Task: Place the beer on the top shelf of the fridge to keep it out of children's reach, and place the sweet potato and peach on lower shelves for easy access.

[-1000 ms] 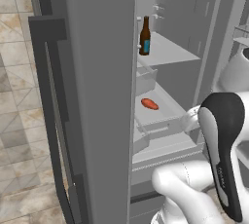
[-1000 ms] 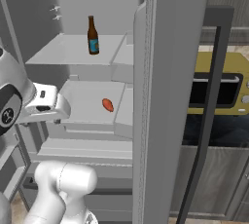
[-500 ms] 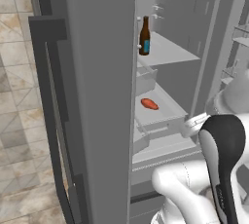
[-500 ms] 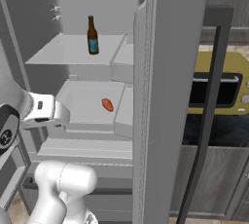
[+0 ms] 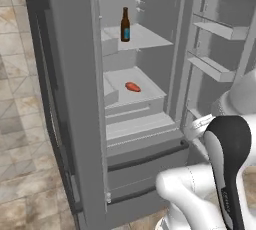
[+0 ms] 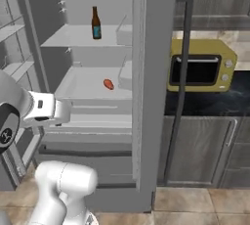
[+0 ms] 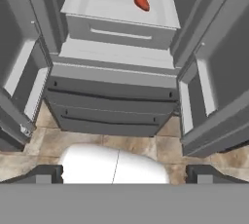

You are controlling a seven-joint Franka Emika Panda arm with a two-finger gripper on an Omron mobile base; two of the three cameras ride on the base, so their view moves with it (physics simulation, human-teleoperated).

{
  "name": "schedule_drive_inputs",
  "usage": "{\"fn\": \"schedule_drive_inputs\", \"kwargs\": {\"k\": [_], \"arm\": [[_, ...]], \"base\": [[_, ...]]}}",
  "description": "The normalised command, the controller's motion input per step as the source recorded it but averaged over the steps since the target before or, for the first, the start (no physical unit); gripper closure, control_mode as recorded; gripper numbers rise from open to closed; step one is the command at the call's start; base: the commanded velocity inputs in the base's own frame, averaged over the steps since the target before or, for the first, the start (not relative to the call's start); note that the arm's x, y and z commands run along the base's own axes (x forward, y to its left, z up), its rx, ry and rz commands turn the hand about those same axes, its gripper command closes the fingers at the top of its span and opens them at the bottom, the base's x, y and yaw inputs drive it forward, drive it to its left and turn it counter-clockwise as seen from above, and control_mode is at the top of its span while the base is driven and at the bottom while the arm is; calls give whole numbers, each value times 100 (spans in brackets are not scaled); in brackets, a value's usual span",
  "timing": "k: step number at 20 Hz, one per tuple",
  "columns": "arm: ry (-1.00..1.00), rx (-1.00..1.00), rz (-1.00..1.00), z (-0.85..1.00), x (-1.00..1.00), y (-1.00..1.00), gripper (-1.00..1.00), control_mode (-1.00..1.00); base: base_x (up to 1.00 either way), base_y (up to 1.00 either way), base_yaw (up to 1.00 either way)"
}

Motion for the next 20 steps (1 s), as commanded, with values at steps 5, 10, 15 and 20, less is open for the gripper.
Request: {"fn": "schedule_drive_inputs", "kwargs": {"k": [5,10,15,20], "arm": [[0,0,0,0,0,0,-100,100],[0,0,0,0,0,0,-100,100],[0,0,0,0,0,0,-100,100],[0,0,0,0,0,0,-100,100]], "base": [[-96,-56,-14],[-25,-74,-17],[17,-87,-17],[38,-90,-17]]}}
